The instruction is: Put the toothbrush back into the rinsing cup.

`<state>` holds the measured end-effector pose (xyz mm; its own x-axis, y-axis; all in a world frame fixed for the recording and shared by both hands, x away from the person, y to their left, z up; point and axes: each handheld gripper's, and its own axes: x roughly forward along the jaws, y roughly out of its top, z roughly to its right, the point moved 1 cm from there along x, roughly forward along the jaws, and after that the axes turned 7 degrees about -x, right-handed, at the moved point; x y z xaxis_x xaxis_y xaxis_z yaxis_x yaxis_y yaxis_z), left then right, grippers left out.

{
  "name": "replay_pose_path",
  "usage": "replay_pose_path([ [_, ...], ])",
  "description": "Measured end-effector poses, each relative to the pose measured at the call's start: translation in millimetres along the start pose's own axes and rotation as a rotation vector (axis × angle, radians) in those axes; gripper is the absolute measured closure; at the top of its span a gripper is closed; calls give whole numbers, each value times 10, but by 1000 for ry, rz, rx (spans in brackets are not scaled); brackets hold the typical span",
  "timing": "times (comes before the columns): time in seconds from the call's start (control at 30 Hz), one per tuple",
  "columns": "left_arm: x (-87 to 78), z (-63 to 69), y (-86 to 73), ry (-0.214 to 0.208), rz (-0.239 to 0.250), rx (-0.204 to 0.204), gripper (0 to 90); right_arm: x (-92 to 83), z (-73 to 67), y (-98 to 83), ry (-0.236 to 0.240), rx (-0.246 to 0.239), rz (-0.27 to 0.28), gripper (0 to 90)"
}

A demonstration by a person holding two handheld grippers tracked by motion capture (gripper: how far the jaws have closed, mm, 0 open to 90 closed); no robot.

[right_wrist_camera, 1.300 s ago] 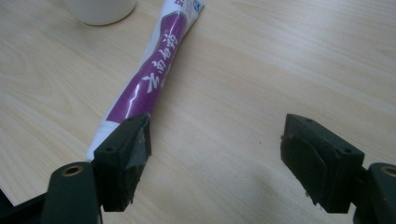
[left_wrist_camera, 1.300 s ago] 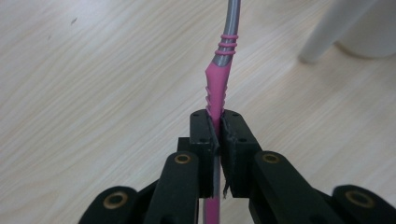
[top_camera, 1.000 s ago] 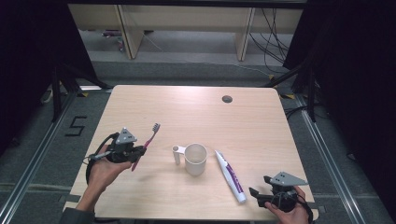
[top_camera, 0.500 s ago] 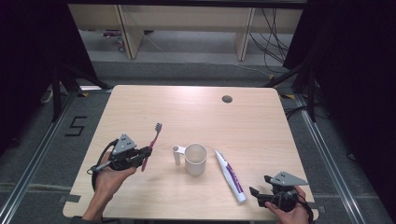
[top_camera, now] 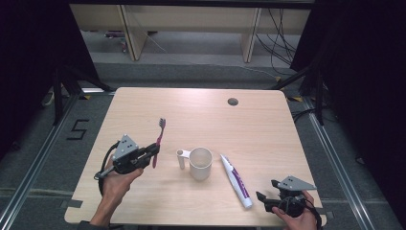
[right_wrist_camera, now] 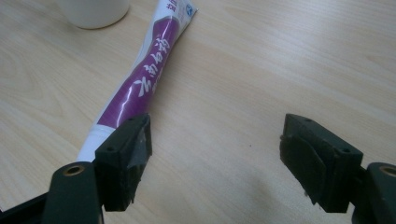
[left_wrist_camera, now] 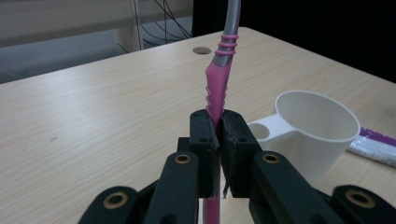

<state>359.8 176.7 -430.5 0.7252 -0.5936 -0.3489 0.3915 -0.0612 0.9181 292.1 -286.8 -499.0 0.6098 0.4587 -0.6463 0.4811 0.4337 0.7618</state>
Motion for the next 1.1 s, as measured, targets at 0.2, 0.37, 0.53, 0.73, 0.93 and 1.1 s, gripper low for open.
replay_pose_path([
  [0.2,24,16,47,1,40,-16,833,3,-1,-3,0,-7,0,261],
  [0.37,54,60,93,-12,95,-32,833,-3,2,-1,-2,-4,-4,261],
  [0.53,90,134,144,-40,133,-29,833,5,1,-3,-2,-7,-1,261],
  [0.73,139,197,177,-76,154,-23,832,0,-5,1,4,-4,-2,262],
  [0.93,213,260,198,-89,164,-3,832,1,-4,-1,2,-6,-4,262],
  [1.1,280,300,255,-97,180,-3,832,2,-6,0,6,-4,-4,261],
])
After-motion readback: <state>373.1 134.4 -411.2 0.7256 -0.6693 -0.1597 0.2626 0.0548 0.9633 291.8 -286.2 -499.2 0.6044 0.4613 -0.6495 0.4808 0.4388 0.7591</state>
